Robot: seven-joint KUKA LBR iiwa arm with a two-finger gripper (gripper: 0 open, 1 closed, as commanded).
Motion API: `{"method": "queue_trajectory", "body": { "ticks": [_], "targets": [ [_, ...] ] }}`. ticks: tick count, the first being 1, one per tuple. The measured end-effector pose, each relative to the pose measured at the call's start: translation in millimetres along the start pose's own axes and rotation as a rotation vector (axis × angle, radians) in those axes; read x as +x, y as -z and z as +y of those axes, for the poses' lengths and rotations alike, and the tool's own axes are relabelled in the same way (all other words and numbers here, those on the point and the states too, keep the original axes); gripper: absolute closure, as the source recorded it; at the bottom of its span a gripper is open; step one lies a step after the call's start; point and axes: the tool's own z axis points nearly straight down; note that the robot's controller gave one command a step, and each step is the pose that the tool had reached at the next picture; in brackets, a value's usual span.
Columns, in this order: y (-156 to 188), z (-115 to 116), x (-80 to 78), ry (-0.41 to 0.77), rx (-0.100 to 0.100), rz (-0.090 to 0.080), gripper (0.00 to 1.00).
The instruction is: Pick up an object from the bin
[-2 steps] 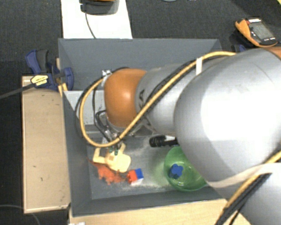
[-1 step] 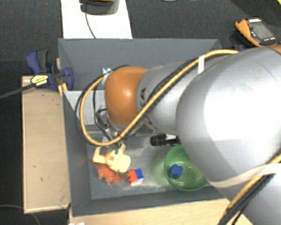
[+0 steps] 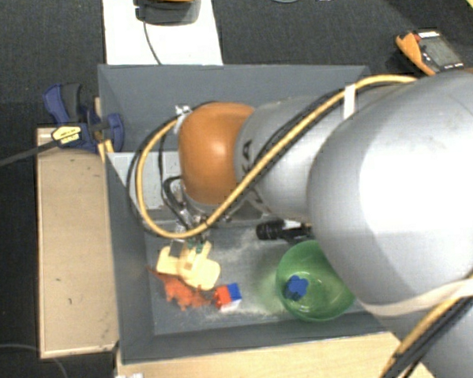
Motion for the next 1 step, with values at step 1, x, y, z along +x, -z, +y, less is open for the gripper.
{"method": "queue_trajectory", "body": {
  "ticks": [1],
  "targets": [
    [32.2,1.4,-1.5,0.001,-0.003,-0.004,1.0]
  ]
}}
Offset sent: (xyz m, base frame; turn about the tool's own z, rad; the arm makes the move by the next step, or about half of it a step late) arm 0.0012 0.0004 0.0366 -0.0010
